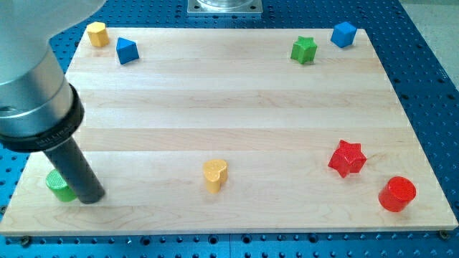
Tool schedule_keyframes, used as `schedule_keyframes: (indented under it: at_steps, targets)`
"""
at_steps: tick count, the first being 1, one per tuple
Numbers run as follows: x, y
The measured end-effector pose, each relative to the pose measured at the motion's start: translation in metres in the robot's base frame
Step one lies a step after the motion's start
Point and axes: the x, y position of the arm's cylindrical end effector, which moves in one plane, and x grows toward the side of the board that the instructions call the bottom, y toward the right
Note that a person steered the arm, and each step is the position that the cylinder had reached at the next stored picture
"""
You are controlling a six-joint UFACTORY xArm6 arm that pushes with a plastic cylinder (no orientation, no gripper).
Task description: Slide the heart diagonally to the green circle
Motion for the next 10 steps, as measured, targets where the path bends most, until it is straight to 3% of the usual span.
schedule_keyframes:
  at_steps: [1,2,3,4,5,6,7,8,10]
  targets:
    - [-0.031,-0.015]
    - [-0.033,-0.031]
    - [-0.044,0.014]
    - [-0.021,0.124]
    - [0.013,0.194]
    - [0.033,0.227]
    - [0.033,0.315]
    - [0.009,0.345]
    - [-0.01,0.175]
